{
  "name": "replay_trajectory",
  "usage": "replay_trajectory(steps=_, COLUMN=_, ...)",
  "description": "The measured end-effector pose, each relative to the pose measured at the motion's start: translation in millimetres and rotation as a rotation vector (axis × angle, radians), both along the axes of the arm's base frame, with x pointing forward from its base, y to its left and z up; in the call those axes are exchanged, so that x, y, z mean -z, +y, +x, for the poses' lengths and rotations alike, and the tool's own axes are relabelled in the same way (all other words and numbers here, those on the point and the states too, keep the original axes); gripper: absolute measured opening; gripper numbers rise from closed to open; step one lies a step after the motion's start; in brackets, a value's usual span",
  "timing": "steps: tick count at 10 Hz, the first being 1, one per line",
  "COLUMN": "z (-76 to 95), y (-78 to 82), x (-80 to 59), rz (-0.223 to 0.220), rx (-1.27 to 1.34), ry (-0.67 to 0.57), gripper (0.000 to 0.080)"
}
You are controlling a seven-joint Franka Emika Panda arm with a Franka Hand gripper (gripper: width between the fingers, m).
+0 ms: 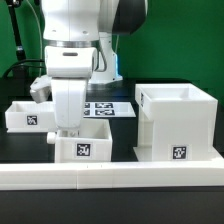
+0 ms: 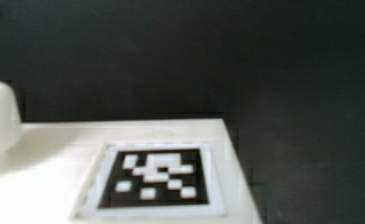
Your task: Assemble drawer
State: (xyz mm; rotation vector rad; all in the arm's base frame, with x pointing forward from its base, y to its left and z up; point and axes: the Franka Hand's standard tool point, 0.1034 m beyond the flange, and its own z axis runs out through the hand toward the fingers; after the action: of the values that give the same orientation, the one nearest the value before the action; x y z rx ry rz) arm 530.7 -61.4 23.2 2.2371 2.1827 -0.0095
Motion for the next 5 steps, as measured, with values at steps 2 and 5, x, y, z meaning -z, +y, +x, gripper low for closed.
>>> replay_trajectory(steps=2, z=0.1, y=10.3, x=2.8, rz=0.008, rx=0.024, ry=0.017, gripper=0.0042)
replay_trajectory(steps=5, z=-4.1, y=-11.4, x=4.9, rz=0.031, rx=-0.018, ry=0.019, gripper=0.0042)
